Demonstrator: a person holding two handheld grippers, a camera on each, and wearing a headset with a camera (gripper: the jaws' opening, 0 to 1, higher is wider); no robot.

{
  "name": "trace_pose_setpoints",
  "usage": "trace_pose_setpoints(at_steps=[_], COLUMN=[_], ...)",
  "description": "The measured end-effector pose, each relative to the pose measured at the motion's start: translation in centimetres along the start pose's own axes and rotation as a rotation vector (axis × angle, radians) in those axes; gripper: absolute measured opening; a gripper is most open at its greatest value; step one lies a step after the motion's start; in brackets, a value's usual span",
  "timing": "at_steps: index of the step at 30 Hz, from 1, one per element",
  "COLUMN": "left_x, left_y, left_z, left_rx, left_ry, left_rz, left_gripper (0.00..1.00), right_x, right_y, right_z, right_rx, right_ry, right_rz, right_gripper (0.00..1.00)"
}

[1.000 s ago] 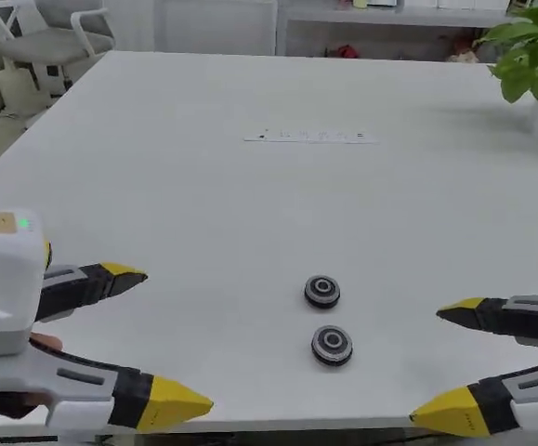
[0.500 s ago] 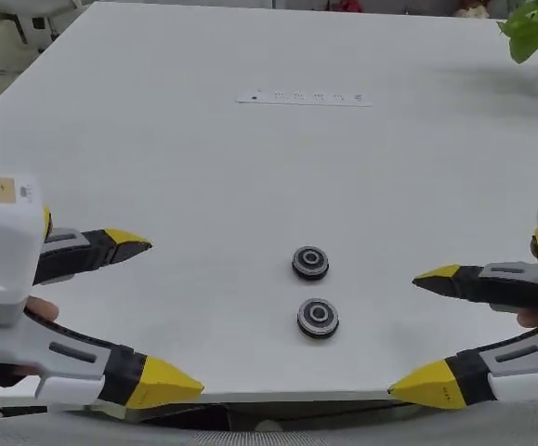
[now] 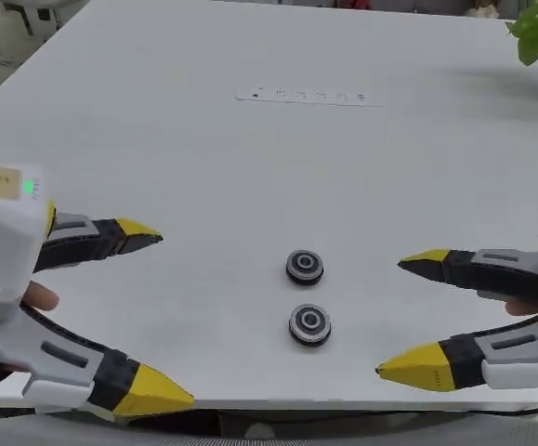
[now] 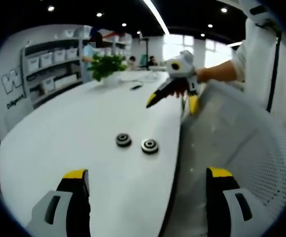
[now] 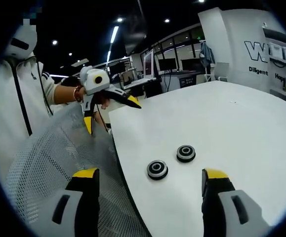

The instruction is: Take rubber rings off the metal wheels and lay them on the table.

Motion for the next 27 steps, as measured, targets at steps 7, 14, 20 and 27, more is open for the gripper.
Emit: trace_pose_setpoints(at_steps=[7,14,20,27], left_x=[0.5,1.3,2.2,4.1], left_y=[0.0,0.4,1.2,1.5], left_z=[-1.1,-2.3,-2.8,-3.8], left_rx=[-0.044,-0.059,-0.051,-0.082], left_ry=[0.016,-0.004,-0.043,-0.133], left_rz=[-0.04,-0.049,-0.035,-0.03], left_gripper=[0.98,0.98,0.98,0.93], right_x=[0.6,0.5,0.2,-0.3], right_y=[-1.1,-1.4,-1.5,-1.5], right_z=[0.6,0.1,-1.1,-2.2], right_rx=[-0.017,-0.014,0.006,0.032], right_ry=[-0.029,-0.02,-0.003,0.028], right_rz=[0.012,0.053,0.08,0.097], right_gripper=[0.79,0.75,0.68,0.62])
Point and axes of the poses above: the centre of the closed fingertips' face, and the gripper's own axes: z roughly backward along the fingers, y roughly to its left, x roughly out of its top, the point moved 6 cm from there along z, roughly backward along the fingers, and after that the axes turned 6 degrees about -z, right-handed, at the moved point
